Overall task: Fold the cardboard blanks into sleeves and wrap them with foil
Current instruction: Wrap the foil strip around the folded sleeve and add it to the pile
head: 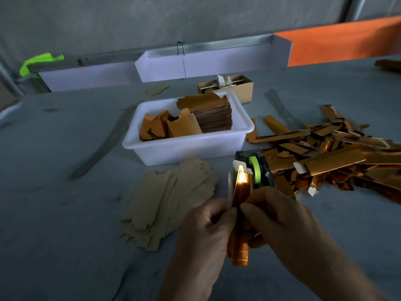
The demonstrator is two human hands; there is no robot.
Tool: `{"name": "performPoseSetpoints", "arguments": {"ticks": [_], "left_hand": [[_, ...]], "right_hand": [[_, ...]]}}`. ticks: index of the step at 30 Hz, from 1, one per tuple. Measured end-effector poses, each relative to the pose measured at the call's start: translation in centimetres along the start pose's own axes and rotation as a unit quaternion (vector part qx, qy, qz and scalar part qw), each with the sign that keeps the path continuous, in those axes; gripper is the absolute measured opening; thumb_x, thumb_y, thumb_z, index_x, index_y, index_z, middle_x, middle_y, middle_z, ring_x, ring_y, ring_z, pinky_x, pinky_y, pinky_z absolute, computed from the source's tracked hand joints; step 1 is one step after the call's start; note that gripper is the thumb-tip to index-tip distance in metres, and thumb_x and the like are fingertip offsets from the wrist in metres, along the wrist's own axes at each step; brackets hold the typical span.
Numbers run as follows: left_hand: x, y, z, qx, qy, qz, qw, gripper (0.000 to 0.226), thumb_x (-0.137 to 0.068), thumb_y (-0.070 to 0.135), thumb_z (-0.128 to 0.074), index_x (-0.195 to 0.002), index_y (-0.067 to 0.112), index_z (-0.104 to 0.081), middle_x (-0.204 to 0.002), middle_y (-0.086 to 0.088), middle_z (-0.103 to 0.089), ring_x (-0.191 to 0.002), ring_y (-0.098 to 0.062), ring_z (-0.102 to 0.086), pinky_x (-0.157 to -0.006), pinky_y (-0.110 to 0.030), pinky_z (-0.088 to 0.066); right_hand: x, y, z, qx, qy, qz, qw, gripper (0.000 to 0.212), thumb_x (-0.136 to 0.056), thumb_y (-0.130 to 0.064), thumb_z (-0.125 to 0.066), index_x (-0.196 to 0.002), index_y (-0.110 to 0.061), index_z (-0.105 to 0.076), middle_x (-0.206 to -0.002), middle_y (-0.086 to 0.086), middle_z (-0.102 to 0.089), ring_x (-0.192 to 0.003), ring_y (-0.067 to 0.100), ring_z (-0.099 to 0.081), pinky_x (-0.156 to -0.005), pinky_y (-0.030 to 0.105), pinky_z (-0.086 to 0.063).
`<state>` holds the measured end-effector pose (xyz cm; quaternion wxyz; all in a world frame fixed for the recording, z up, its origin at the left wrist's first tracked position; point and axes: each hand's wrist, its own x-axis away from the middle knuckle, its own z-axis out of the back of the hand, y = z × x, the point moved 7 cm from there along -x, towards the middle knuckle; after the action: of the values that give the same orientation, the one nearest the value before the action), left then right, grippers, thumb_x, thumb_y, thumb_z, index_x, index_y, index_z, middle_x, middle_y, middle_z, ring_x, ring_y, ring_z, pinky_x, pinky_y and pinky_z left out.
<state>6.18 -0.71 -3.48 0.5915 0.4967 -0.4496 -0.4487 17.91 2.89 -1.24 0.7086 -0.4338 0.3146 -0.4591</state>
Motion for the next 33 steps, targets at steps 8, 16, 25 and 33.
{"name": "performPoseSetpoints", "arguments": {"ticks": [8,16,25,33], "left_hand": [[0.4,0.0,-0.7,0.006,-0.063,0.048,0.997,0.016,-0.09,0.024,-0.061,-0.091,0.032,-0.075,-0.084,0.008,-0.075,-0.081,-0.005,-0.07,-0.069,-0.019,-0.052],[0.5,0.9,-1.1,0.022,-0.103,0.007,0.994,0.026,-0.088,0.039,-0.058,-0.089,0.018,-0.072,-0.071,-0.013,-0.059,-0.068,-0.011,-0.057,-0.067,-0.024,-0.043],[0.3,0.0,-1.3,0.112,-0.086,0.048,0.989,0.011,-0.084,0.026,-0.067,-0.086,0.025,-0.078,-0.078,-0.002,-0.074,-0.075,-0.014,-0.069,-0.07,-0.029,-0.056],[0.4,1.3,-0.1,0.035,0.046,-0.032,0.998,0.016,-0.078,0.024,-0.069,-0.077,0.039,-0.073,-0.062,0.003,-0.068,-0.057,-0.001,-0.057,-0.058,-0.019,-0.047]], "right_hand": [[-0.3,0.8,1.9,-0.021,0.111,-0.061,0.992,0.067,-0.042,-0.064,-0.052,-0.101,-0.034,-0.043,-0.087,-0.013,-0.059,-0.08,0.003,-0.057,-0.06,0.013,-0.041],[-0.6,2.0,1.4,-0.222,0.058,-0.096,0.968,0.049,-0.052,-0.04,-0.062,-0.099,-0.026,-0.06,-0.082,-0.003,-0.072,-0.077,0.011,-0.069,-0.072,0.03,-0.05],[-0.5,3.1,1.3,-0.402,-0.039,-0.136,0.905,0.031,-0.067,-0.017,-0.06,-0.094,-0.016,-0.074,-0.09,0.008,-0.072,-0.081,0.02,-0.07,-0.061,0.03,-0.055],[-0.5,1.0,3.4,-0.31,-0.002,-0.079,0.947,0.075,-0.084,-0.061,-0.05,-0.12,0.006,-0.054,-0.092,0.013,-0.067,-0.079,0.006,-0.068,-0.094,0.048,-0.045]]}}
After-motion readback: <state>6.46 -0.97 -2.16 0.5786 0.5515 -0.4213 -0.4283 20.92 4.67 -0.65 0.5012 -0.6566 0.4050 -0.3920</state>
